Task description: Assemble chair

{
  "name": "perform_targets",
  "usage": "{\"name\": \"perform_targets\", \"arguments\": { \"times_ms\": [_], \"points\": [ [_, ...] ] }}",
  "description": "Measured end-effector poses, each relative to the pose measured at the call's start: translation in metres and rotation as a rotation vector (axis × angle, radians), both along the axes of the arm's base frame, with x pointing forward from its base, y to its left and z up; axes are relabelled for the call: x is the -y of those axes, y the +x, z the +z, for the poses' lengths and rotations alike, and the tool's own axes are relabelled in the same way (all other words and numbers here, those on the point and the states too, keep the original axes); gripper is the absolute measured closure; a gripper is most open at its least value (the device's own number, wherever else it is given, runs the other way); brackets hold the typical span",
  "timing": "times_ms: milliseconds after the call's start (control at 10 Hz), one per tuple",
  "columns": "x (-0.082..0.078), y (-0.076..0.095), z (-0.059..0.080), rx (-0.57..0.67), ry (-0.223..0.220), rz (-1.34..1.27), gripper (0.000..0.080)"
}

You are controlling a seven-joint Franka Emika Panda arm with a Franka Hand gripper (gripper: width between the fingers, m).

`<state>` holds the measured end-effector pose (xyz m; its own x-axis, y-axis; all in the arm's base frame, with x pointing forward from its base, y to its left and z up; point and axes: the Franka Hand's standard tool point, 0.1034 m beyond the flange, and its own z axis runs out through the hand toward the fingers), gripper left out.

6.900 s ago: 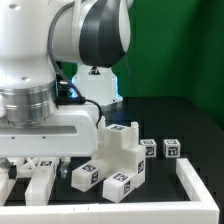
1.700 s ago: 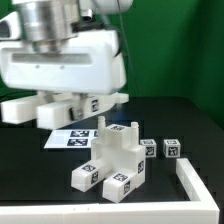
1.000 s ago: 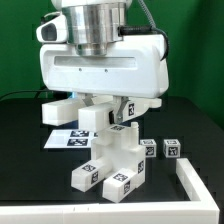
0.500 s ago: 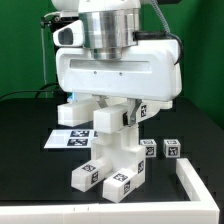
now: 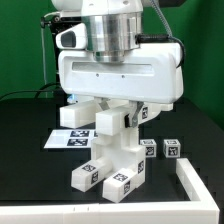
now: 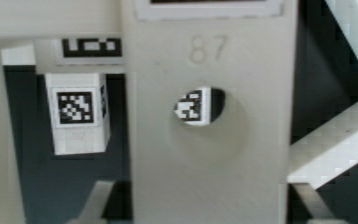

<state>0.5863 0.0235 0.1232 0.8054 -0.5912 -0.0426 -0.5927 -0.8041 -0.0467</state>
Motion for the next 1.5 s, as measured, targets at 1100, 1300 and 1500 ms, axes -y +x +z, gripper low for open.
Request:
{"name": "perform_targets", "arguments": {
  "times_ms": [1100, 1300, 1500],
  "points": [
    [-0.008, -0.007, -0.001, -0.004, 0.001, -0.007, 0.0515],
    [-0.005, -0.010, -0.002, -0.007, 0.028, -0.078, 0.0515],
    [-0.004, -0.012, -0.004, -0.013, 0.026, -0.111, 0.0515]
  ]
}}
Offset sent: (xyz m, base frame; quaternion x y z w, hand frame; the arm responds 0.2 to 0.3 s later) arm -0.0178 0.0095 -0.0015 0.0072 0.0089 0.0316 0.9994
